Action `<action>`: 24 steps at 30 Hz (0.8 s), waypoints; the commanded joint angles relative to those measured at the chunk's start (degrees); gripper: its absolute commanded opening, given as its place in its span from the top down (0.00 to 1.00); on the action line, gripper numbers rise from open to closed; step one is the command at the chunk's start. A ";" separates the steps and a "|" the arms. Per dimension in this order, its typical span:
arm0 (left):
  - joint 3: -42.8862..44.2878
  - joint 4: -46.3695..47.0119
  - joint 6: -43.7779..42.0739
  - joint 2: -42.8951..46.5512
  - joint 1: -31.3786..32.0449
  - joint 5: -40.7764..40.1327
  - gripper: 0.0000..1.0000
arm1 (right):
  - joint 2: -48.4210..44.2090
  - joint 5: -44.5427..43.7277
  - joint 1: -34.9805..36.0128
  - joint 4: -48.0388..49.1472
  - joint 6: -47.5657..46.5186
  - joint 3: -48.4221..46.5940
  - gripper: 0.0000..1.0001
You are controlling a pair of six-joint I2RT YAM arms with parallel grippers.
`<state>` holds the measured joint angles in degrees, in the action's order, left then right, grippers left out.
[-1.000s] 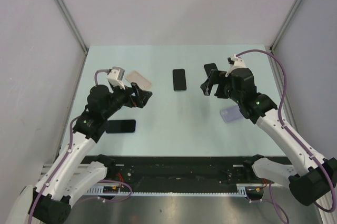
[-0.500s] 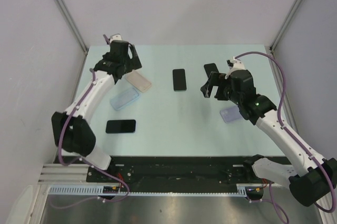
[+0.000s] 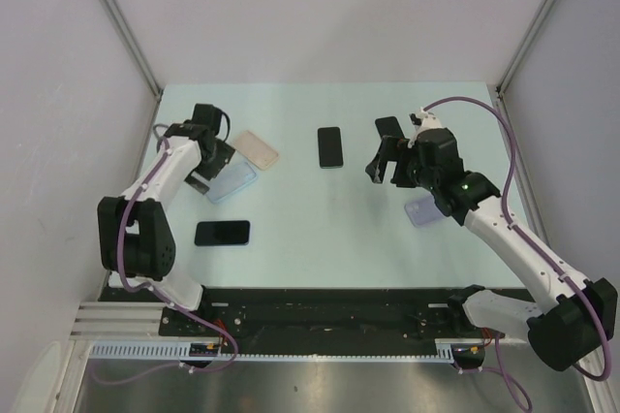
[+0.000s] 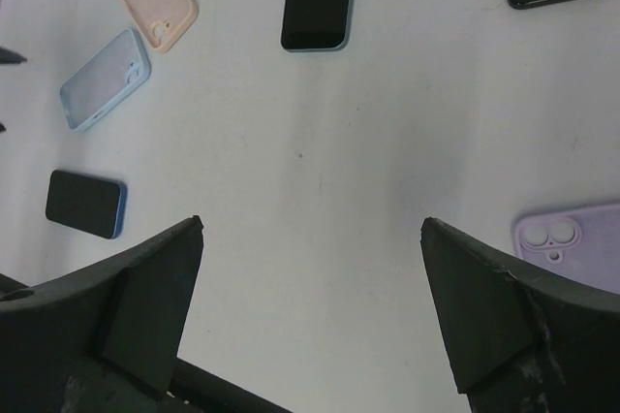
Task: Put the phone into the phone case
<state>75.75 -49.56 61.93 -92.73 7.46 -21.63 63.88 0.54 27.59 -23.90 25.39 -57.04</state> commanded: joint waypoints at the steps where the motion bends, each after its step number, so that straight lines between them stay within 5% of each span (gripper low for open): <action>1: -6.90 -8.80 12.51 5.18 -3.33 5.09 0.06 | 1.16 0.95 -0.61 0.26 -0.95 -0.01 0.00; 7: -16.66 -6.95 12.51 9.67 -3.33 1.59 0.01 | 1.43 2.54 -0.96 0.26 -0.78 -0.01 0.00; 16: -25.99 -2.30 9.10 10.20 -3.16 6.50 0.03 | 1.16 3.76 -0.79 0.34 0.19 0.70 0.00; 24: -25.73 -4.59 8.03 13.62 5.71 -0.09 0.06 | 0.20 3.42 -0.79 -0.71 0.01 1.31 0.00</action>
<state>49.71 -53.84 69.82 -82.94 10.41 -18.46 65.52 3.66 26.81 -24.53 25.32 -56.10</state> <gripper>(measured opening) 0.929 0.994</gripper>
